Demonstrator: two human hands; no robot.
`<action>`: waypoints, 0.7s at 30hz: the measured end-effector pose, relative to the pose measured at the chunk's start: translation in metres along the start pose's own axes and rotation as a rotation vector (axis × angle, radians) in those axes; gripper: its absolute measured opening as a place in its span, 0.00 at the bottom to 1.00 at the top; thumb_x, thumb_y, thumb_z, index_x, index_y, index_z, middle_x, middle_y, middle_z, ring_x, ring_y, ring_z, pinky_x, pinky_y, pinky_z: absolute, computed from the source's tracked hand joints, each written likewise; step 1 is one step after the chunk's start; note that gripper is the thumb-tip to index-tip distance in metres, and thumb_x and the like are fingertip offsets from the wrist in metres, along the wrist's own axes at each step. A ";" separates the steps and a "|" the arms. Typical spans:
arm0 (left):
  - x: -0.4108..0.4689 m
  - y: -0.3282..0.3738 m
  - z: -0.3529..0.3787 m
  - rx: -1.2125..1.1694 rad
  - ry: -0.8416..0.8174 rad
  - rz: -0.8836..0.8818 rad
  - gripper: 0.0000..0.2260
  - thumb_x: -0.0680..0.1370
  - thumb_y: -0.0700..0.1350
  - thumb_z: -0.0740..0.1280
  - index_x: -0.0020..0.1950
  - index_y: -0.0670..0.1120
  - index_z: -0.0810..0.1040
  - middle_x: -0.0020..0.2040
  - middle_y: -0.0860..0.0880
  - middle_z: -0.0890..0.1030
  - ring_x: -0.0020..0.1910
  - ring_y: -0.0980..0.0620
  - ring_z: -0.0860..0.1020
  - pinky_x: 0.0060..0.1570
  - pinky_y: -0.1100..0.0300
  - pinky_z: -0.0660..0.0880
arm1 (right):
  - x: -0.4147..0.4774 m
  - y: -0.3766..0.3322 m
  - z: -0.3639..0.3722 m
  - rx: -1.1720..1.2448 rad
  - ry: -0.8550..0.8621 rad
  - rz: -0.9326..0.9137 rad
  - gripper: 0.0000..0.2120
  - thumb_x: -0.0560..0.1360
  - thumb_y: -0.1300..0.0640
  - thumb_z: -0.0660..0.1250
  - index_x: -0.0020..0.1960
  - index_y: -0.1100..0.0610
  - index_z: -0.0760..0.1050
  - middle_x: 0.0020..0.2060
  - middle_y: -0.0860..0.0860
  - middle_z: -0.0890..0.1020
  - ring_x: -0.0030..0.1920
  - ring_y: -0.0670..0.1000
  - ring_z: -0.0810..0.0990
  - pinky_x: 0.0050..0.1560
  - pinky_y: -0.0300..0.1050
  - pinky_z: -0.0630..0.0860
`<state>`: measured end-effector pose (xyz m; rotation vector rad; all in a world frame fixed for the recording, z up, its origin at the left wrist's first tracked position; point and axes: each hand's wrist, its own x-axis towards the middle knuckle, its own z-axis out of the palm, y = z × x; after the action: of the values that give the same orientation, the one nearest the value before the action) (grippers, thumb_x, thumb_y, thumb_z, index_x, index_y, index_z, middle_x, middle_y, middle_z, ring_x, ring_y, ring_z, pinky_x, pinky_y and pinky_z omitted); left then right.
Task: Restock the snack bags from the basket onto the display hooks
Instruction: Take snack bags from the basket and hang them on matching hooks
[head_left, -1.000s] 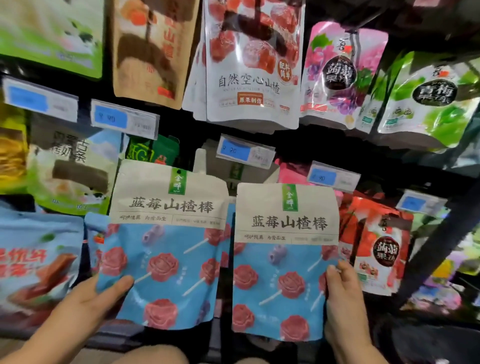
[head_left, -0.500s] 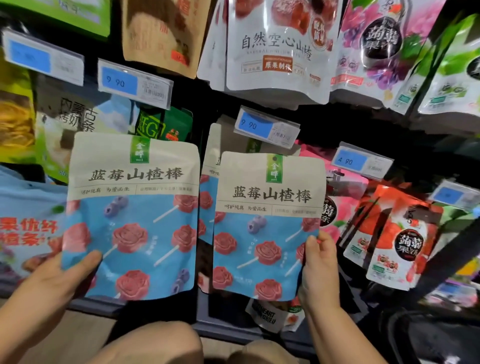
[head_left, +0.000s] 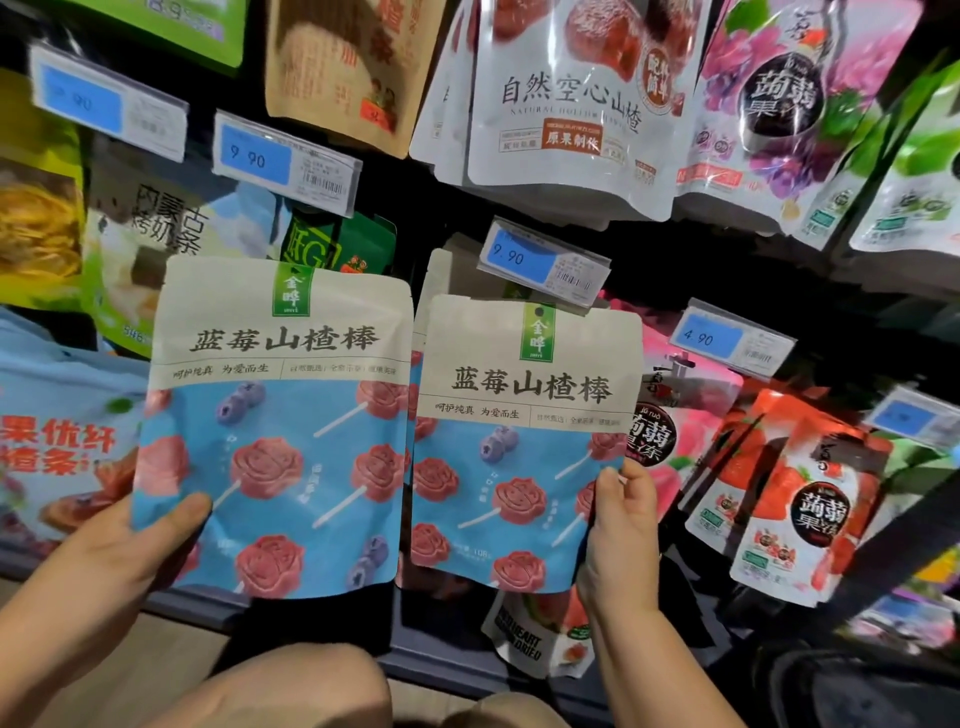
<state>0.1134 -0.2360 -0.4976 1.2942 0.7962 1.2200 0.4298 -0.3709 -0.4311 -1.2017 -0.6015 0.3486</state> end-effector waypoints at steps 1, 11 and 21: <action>-0.001 -0.002 0.000 -0.005 0.013 -0.004 0.20 0.80 0.43 0.62 0.42 0.68 0.84 0.40 0.61 0.85 0.38 0.63 0.81 0.48 0.61 0.79 | 0.001 0.001 0.002 0.008 -0.001 -0.003 0.09 0.84 0.62 0.56 0.50 0.53 0.73 0.36 0.43 0.85 0.37 0.41 0.82 0.37 0.36 0.78; -0.005 0.005 0.002 -0.074 0.009 -0.046 0.23 0.54 0.72 0.76 0.41 0.60 0.86 0.38 0.64 0.84 0.36 0.65 0.81 0.45 0.60 0.80 | 0.010 0.009 0.022 0.088 0.003 0.004 0.08 0.83 0.62 0.57 0.51 0.53 0.72 0.37 0.45 0.85 0.37 0.43 0.81 0.39 0.39 0.79; -0.006 -0.004 -0.010 -0.267 -0.072 -0.117 0.14 0.62 0.61 0.77 0.45 0.60 0.86 0.46 0.55 0.86 0.49 0.56 0.83 0.50 0.54 0.81 | 0.016 0.009 0.027 0.010 0.039 0.024 0.08 0.84 0.61 0.58 0.50 0.52 0.73 0.36 0.45 0.84 0.38 0.45 0.81 0.46 0.48 0.76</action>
<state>0.1034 -0.2389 -0.5041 1.0532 0.6249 1.1370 0.4273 -0.3386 -0.4294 -1.2040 -0.5513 0.3468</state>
